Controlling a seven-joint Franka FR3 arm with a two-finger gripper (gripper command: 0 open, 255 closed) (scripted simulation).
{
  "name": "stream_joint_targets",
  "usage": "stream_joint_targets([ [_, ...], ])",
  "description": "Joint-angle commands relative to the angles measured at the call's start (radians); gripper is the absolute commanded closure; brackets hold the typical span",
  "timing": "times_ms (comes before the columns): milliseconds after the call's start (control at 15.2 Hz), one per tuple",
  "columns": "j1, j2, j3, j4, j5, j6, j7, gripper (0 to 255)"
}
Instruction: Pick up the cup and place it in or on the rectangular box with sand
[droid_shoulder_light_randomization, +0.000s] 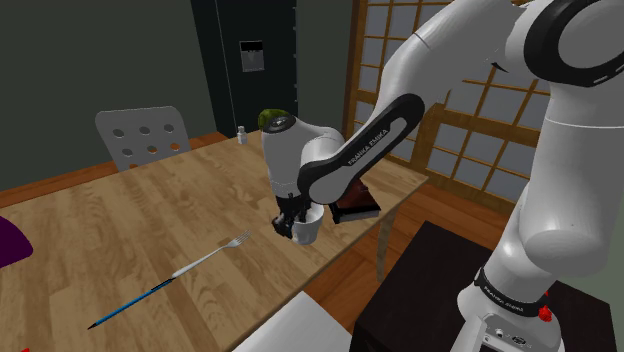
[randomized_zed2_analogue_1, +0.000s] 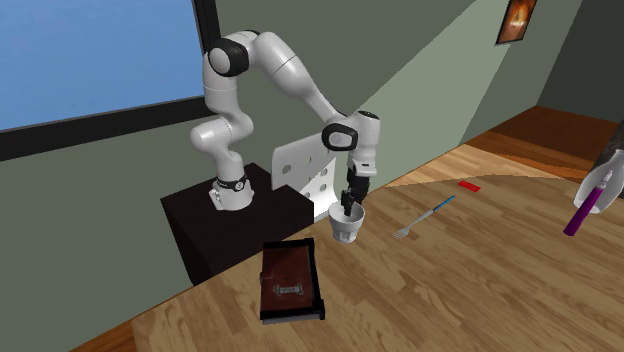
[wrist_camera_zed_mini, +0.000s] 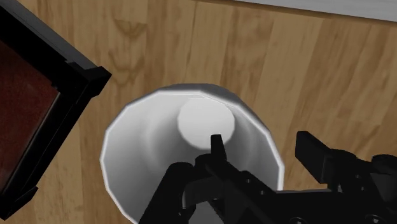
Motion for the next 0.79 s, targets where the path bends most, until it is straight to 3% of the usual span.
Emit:
stream_joint_targets([
  [0,0.000,0.000,0.000,0.000,0.000,0.000,0.000,255],
  [726,-0.004,-0.030,0.007,0.008,0.024,-0.033,-0.021,255],
])
